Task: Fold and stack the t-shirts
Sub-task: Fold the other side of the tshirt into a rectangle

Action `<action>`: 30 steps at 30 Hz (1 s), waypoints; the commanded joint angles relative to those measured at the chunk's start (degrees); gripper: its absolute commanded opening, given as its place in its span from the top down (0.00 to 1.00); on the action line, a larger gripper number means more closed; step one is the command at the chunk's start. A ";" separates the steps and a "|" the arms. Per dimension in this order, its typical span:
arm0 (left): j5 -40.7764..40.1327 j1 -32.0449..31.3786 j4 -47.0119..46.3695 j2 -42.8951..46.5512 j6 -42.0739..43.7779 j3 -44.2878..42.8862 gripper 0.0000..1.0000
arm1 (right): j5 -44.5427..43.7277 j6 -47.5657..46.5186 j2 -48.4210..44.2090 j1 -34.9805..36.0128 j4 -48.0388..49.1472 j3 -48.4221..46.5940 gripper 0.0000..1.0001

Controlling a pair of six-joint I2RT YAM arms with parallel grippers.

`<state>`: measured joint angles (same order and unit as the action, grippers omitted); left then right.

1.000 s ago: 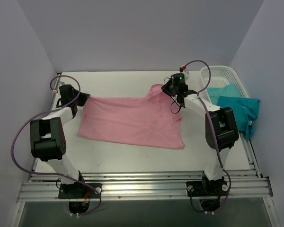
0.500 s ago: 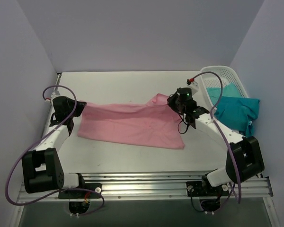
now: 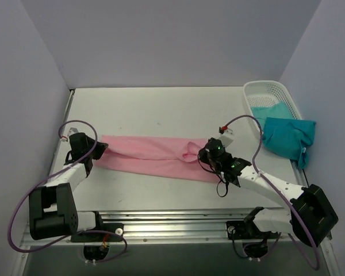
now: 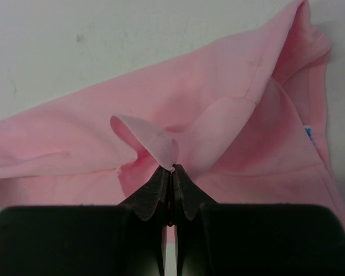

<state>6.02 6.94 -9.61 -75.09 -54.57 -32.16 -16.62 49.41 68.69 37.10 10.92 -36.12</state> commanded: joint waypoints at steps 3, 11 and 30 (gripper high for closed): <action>-1.18 0.62 -0.68 -1.02 2.18 0.43 0.97 | -8.86 6.13 0.57 7.71 -0.19 4.03 1.00; -4.34 1.06 5.90 8.27 -2.64 4.38 0.12 | -20.37 17.73 -3.90 19.23 -12.91 4.13 0.26; -0.13 -0.70 1.79 6.02 -1.33 -6.25 0.15 | -16.17 -0.35 8.11 5.80 0.41 -12.64 1.00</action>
<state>3.09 7.01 -2.76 -66.48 -57.45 -36.73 -36.84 54.85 72.99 46.83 5.37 -45.93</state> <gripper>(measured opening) 0.860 0.007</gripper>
